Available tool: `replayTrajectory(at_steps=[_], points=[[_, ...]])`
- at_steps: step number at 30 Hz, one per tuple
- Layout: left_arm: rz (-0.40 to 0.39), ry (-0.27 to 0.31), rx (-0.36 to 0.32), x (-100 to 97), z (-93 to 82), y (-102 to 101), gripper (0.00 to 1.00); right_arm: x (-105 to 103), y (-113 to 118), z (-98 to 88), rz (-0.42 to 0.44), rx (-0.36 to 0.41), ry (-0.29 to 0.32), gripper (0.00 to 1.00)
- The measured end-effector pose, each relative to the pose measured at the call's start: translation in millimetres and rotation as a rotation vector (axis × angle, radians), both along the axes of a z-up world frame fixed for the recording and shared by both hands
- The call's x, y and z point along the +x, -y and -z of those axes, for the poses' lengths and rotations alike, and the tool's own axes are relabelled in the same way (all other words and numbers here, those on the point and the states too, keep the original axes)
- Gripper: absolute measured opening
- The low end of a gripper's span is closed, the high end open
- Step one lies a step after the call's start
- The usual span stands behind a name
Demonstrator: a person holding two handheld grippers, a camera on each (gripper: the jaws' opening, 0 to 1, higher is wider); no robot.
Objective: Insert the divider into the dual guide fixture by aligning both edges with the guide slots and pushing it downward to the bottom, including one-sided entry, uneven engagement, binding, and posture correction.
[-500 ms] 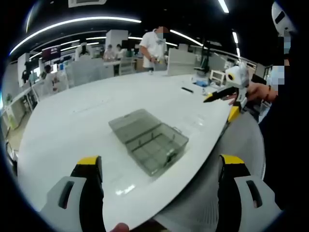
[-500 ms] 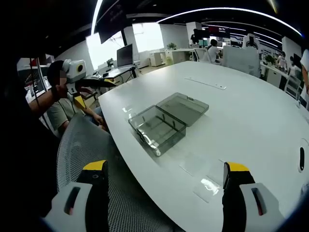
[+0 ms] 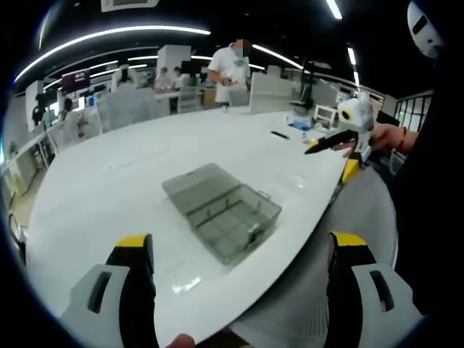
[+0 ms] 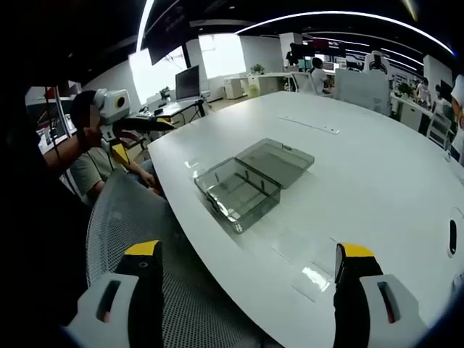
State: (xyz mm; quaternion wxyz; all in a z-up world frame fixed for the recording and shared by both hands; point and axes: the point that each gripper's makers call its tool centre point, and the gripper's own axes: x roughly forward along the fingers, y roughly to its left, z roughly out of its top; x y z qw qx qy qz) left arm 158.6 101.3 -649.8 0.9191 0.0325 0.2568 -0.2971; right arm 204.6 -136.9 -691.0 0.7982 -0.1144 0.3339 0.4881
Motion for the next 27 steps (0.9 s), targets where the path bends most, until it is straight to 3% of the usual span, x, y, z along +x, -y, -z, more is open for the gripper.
replayTrajectory(at_steps=[27], points=[[0.026, 0.011, -0.002, 5.1, -3.6, 7.0, 0.99, 1.7, 1.5, 1.1, 0.019, 0.002, -0.012, 0.97]])
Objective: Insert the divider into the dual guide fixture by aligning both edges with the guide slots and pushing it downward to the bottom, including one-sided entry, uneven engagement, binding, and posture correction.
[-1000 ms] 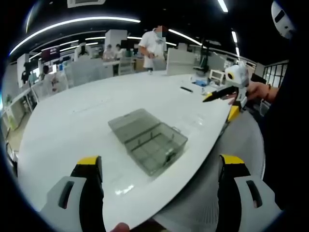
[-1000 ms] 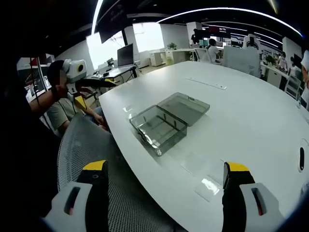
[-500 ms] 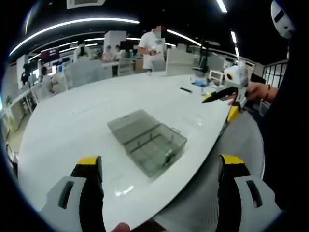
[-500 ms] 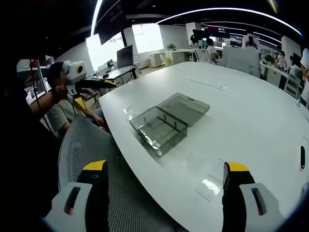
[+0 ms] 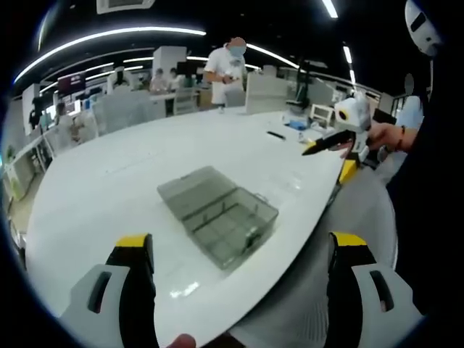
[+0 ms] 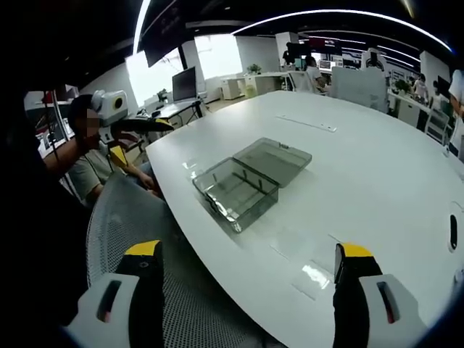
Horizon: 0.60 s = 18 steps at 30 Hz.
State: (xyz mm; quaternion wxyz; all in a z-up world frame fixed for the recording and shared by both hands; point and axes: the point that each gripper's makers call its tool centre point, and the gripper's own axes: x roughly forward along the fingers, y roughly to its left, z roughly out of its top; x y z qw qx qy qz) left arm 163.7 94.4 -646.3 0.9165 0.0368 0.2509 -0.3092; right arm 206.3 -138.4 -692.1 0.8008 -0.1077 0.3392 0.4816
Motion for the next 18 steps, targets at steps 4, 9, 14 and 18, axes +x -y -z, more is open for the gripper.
replayTrajectory(at_steps=[4, 9, 14, 18], points=[[0.014, 0.015, -0.028, 4.1, -2.0, 5, 0.99, 2, -1, -0.6, 0.009, 0.003, -0.002, 0.96], [0.042, 0.006, -0.026, 5.2, 2.3, 13, 0.99, 4, 1, -0.4, 0.031, 0.002, -0.007, 0.95], [0.054, 0.004, -0.028, 7.6, 4.0, 17, 0.99, 4, 5, 1.4, 0.045, -0.007, -0.016, 0.94], [0.070, 0.003, -0.026, 10.0, 3.4, 25, 0.99, 6, 8, 2.1, 0.061, -0.013, -0.021, 0.92]])
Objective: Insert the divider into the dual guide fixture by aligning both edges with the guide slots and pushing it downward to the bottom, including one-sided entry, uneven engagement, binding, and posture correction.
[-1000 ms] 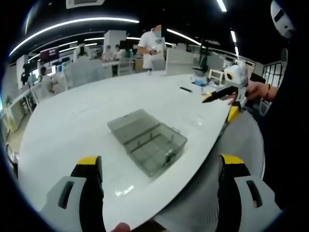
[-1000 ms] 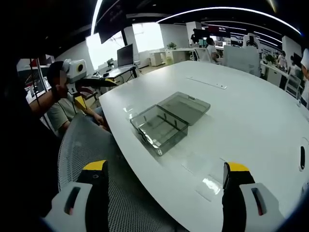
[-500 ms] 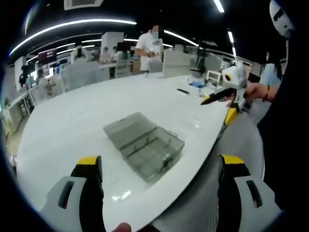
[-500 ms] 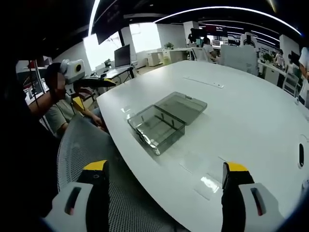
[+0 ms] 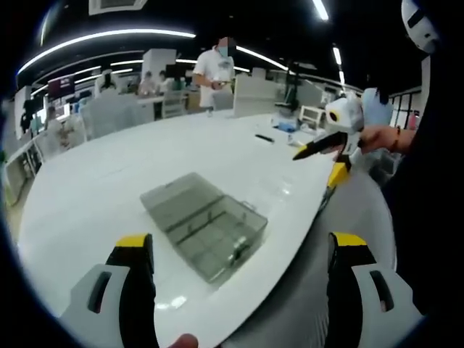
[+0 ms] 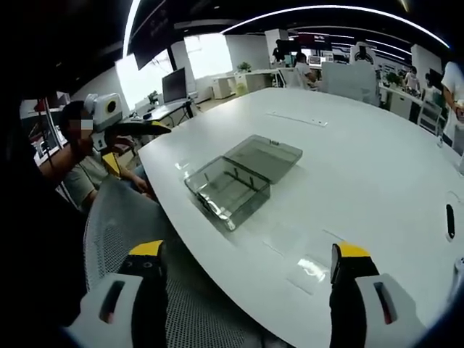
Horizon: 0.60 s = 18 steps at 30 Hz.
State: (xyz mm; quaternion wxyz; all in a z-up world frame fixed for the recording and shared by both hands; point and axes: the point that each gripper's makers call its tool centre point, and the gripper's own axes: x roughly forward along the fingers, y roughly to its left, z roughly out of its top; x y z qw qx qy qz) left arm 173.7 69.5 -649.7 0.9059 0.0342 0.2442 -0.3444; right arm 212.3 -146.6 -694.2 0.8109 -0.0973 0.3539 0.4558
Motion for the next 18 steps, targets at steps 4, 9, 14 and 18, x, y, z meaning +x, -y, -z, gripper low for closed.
replayTrajectory(at_steps=[4, 9, 14, 18], points=[[0.010, 0.002, -0.001, 3.6, 1.1, 9, 0.99, 2, 2, 1.3, 0.016, -0.007, -0.003, 0.91], [0.024, 0.000, -0.004, 7.4, 5.5, 19, 0.99, 4, 6, 4.4, 0.041, -0.015, -0.012, 0.89], [0.054, -0.002, -0.011, 9.8, 6.2, 31, 0.99, 6, 11, 8.6, 0.064, -0.030, -0.022, 0.87], [0.070, -0.004, -0.010, 12.7, 6.3, 37, 0.99, 7, 14, 14.2, 0.072, -0.049, -0.036, 0.85]])
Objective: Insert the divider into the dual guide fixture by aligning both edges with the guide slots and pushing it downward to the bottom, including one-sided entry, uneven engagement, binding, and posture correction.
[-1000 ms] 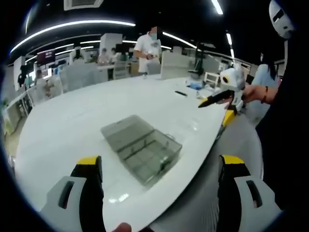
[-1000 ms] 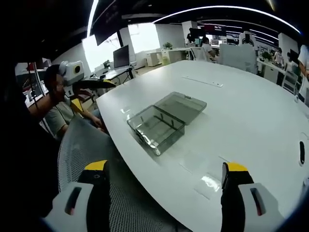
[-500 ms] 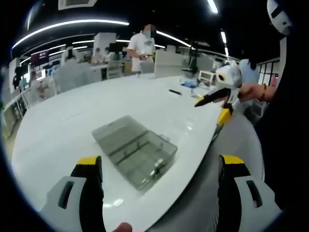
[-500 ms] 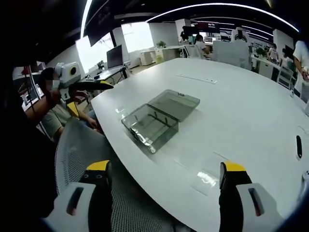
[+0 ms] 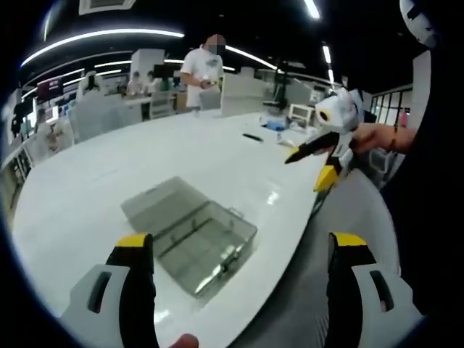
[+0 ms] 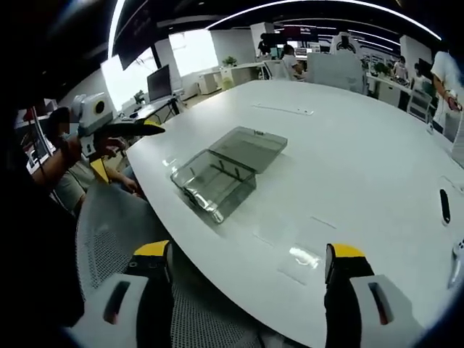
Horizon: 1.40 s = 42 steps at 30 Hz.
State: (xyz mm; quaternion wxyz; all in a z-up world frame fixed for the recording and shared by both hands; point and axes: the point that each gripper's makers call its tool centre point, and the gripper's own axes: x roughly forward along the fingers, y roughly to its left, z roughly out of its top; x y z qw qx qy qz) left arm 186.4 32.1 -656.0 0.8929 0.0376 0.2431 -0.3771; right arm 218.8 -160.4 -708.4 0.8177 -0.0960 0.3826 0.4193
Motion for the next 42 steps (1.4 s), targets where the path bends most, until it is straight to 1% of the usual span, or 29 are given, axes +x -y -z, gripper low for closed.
replayTrajectory(at_steps=[5, 11, 15, 18, 23, 28, 30, 34, 36, 40, 42], points=[[0.019, 0.008, -0.003, 3.0, -3.1, 8, 0.99, 2, 4, 6.8, 0.023, -0.017, -0.016, 0.82], [0.058, 0.002, 0.003, 1.1, -0.4, 18, 0.99, 4, 6, 12.7, 0.045, -0.027, -0.029, 0.79], [0.068, 0.002, 0.001, 1.6, 2.0, 19, 0.99, 6, 10, 16.8, 0.068, -0.036, -0.042, 0.76], [0.076, 0.003, 0.003, 3.0, 4.4, 18, 0.99, 7, 12, 21.5, 0.082, -0.048, -0.057, 0.76], [0.091, 0.007, -0.008, 2.6, 5.7, 21, 0.99, 11, 12, 26.9, 0.097, -0.057, -0.059, 0.77], [0.095, 0.001, -0.014, 1.5, 9.8, 24, 0.99, 12, 11, 33.0, 0.103, -0.058, -0.082, 0.76], [0.097, 0.000, -0.022, 0.9, 9.7, 27, 0.99, 12, 12, 36.2, 0.099, -0.065, -0.091, 0.75], [0.102, -0.002, -0.014, 0.9, 12.1, 31, 0.99, 13, 12, 40.8, 0.102, -0.067, -0.102, 0.76], [0.101, 0.015, -0.001, 2.1, 11.6, 33, 0.99, 13, 12, 42.8, 0.113, -0.061, -0.110, 0.76], [0.097, 0.004, -0.008, 2.8, 12.8, 41, 0.99, 14, 16, 48.6, 0.135, -0.073, -0.119, 0.75], [0.109, 0.007, -0.011, 1.3, 12.4, 47, 0.99, 16, 19, 51.2, 0.159, -0.078, -0.129, 0.75]])
